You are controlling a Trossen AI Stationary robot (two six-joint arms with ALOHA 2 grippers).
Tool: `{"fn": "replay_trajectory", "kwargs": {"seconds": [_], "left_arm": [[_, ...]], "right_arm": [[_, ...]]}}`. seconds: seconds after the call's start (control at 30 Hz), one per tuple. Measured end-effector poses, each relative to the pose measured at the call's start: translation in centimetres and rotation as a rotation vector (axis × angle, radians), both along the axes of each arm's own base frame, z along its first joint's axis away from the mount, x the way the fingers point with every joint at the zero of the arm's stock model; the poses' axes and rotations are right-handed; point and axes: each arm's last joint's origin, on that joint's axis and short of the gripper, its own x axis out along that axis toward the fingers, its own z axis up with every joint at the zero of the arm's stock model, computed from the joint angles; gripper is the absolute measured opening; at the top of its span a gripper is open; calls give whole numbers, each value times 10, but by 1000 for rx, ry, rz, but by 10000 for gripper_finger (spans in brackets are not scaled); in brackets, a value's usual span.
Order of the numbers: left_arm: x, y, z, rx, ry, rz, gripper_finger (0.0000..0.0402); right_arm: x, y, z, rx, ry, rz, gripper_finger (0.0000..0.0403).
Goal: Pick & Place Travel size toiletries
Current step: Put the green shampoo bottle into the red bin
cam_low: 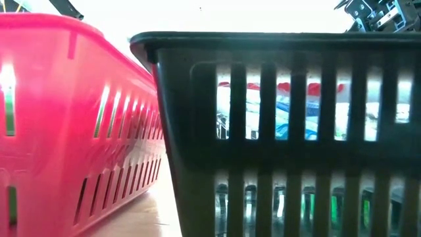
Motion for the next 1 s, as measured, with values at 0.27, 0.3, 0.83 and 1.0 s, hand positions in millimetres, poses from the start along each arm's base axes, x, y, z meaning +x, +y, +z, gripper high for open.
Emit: {"fn": "replay_trajectory", "kwargs": {"seconds": [0.27, 0.3, 0.83, 1.0], "left_arm": [[-1, -1, -2, -14, 21, 0, 281], [-1, -1, -2, -13, 20, 0, 290], [5, -17, -6, -27, 68, -97, 313], [14, -34, -6, 102, 135, -129, 313]], "right_arm": [[0, 0, 0, 1, 0, 0, 2], [0, 0, 0, 1, 0, 0, 2], [0, 0, 0, 1, 0, 0, 2], [0, 0, 0, 1, 0, 0, 2]]}}
